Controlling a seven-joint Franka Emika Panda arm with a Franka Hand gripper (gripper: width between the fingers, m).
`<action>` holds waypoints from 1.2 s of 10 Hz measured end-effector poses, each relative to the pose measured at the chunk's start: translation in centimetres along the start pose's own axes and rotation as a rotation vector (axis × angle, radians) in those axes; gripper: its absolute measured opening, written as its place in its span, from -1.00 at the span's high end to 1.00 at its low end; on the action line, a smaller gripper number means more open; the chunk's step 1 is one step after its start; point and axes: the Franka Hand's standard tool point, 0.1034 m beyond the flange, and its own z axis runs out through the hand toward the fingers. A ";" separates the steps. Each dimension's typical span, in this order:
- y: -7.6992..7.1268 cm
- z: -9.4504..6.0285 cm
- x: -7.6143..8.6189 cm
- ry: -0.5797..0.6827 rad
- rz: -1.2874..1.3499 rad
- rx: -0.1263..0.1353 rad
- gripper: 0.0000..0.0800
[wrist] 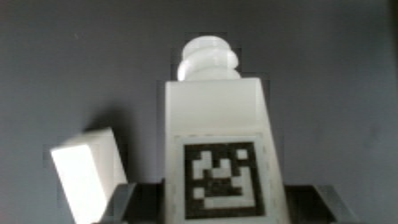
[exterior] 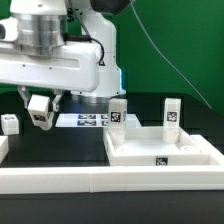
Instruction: Assemble square table
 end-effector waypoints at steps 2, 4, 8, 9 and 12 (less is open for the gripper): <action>-1.1 -0.6 1.4 0.115 -0.017 -0.020 0.28; -3.0 -1.3 2.4 0.219 -0.014 -0.027 0.28; -2.3 -1.2 2.9 0.396 -0.134 -0.096 0.28; -3.5 -1.4 2.9 0.402 -0.105 -0.081 0.28; -7.9 -2.9 3.7 0.415 -0.047 -0.023 0.28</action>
Offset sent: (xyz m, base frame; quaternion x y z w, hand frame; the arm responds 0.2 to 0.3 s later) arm 0.0245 0.0356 0.0190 0.0039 0.1106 0.0444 0.9929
